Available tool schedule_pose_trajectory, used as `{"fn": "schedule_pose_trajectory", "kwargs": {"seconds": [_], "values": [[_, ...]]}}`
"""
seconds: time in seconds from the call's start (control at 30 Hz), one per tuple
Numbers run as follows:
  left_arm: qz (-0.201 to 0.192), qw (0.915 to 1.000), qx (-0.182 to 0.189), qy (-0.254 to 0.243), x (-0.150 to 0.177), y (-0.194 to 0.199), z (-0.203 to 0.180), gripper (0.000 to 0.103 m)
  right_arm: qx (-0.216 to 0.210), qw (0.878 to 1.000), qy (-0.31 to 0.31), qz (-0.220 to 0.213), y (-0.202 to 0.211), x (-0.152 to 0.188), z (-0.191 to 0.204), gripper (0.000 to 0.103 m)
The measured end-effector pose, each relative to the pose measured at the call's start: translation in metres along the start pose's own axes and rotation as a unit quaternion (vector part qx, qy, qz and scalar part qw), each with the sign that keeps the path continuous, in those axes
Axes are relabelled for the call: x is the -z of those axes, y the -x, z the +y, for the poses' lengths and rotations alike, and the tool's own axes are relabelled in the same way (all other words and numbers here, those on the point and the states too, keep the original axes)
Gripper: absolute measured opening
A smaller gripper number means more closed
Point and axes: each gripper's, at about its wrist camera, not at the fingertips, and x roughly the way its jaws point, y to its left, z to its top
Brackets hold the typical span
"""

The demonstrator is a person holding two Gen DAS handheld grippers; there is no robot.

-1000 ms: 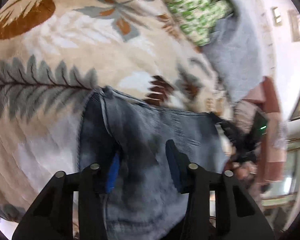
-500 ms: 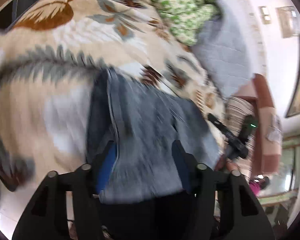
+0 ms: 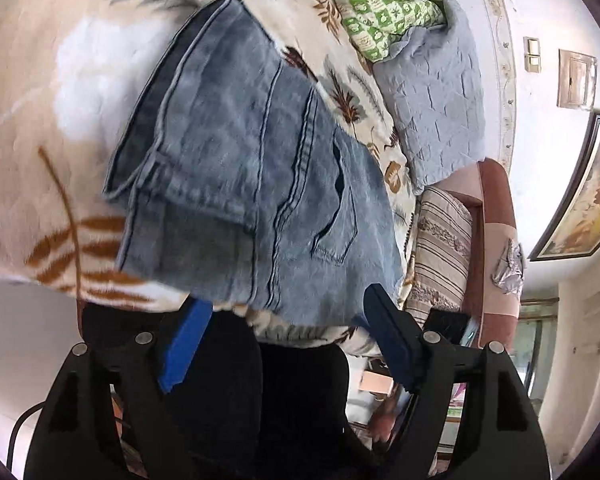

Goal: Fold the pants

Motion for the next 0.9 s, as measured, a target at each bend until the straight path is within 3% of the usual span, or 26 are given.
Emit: {"fn": "schedule_pose_trajectory", "kwargs": {"seconds": [0.17, 0.23, 0.27, 0.3, 0.33, 0.47, 0.63, 0.73, 0.83, 0.9], "values": [[0.004, 0.9996, -0.017, 0.023, -0.006, -0.013, 0.008, 0.076, -0.027, 0.997, -0.071, 0.021, -0.027, 0.02, -0.017, 0.07], [0.004, 0.9994, -0.022, 0.025, -0.007, -0.012, 0.01, 0.052, -0.04, 0.994, -0.101, 0.012, -0.033, 0.018, -0.025, 0.067], [0.007, 0.9994, -0.026, 0.022, -0.01, -0.012, 0.008, 0.02, -0.044, 0.991, -0.123, 0.009, -0.035, 0.017, -0.031, 0.053], [0.004, 0.9993, -0.031, 0.02, -0.013, -0.01, 0.006, 0.011, -0.054, 0.99, -0.133, 0.006, -0.036, 0.016, -0.033, 0.021], [-0.001, 0.9994, -0.031, 0.017, -0.016, -0.006, 0.004, 0.011, -0.062, 0.989, -0.134, 0.0, -0.035, 0.012, -0.033, 0.01], [-0.036, 0.9983, -0.038, -0.025, -0.024, 0.005, -0.02, 0.012, -0.076, 0.99, -0.102, -0.062, -0.008, -0.007, -0.017, 0.009], [-0.014, 0.9911, -0.129, -0.031, -0.016, -0.025, 0.0, 0.012, -0.042, 0.992, -0.117, -0.022, -0.038, 0.002, -0.031, 0.01], [-0.014, 0.9942, -0.107, -0.007, -0.015, -0.027, 0.013, 0.012, -0.052, 0.988, -0.143, -0.008, -0.047, 0.011, -0.043, 0.011], [-0.014, 0.9948, -0.101, -0.007, -0.014, -0.024, 0.013, 0.016, -0.041, 0.99, -0.137, -0.015, -0.033, 0.014, -0.043, 0.024], [-0.01, 0.994, -0.108, -0.012, -0.011, -0.024, 0.009, 0.023, -0.032, 0.99, -0.13, -0.037, -0.006, 0.016, -0.047, 0.038]]}}
